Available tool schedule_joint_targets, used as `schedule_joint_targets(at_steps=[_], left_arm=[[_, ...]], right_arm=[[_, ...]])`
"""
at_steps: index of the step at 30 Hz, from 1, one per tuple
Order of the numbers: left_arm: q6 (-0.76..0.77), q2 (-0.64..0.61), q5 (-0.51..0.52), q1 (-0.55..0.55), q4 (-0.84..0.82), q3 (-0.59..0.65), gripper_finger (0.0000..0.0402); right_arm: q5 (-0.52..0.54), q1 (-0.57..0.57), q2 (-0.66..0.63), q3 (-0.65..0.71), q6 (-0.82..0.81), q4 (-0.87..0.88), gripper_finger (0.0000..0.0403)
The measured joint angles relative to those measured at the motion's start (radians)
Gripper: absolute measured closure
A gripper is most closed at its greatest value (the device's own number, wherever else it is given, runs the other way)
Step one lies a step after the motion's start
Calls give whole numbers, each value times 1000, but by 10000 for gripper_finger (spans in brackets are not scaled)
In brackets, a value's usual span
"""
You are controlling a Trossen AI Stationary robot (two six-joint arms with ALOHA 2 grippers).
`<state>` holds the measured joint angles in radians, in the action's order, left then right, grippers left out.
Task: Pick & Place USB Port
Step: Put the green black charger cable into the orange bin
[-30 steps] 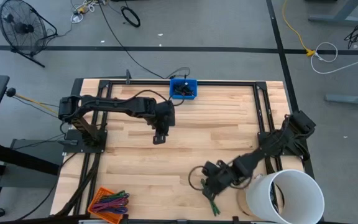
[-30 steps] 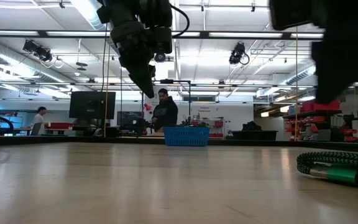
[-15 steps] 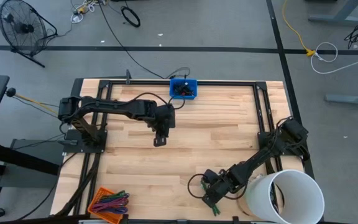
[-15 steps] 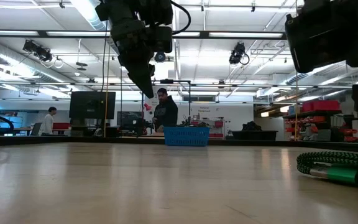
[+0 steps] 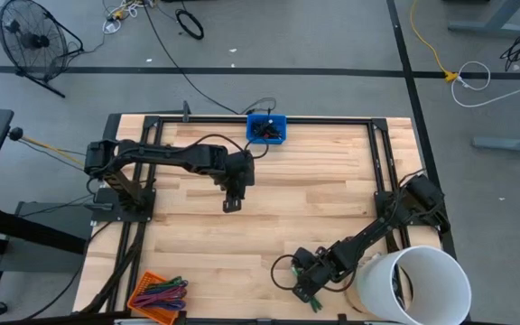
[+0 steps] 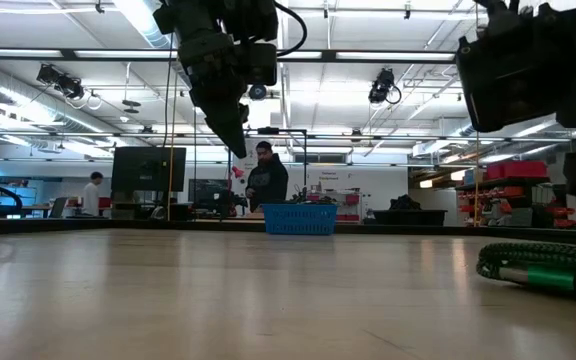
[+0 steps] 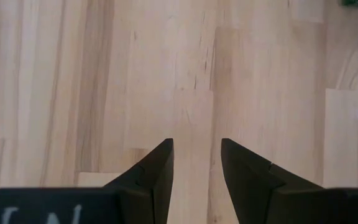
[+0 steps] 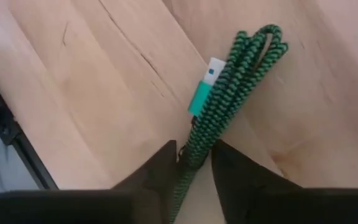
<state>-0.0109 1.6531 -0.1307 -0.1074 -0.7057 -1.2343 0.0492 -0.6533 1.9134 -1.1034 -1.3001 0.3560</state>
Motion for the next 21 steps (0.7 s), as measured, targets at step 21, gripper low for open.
schedule_joint_targets(at_steps=[21], left_arm=[[-2,0,-1,0,33,0,264]], right_arm=[[98,128,-97,-51,304,155,398]])
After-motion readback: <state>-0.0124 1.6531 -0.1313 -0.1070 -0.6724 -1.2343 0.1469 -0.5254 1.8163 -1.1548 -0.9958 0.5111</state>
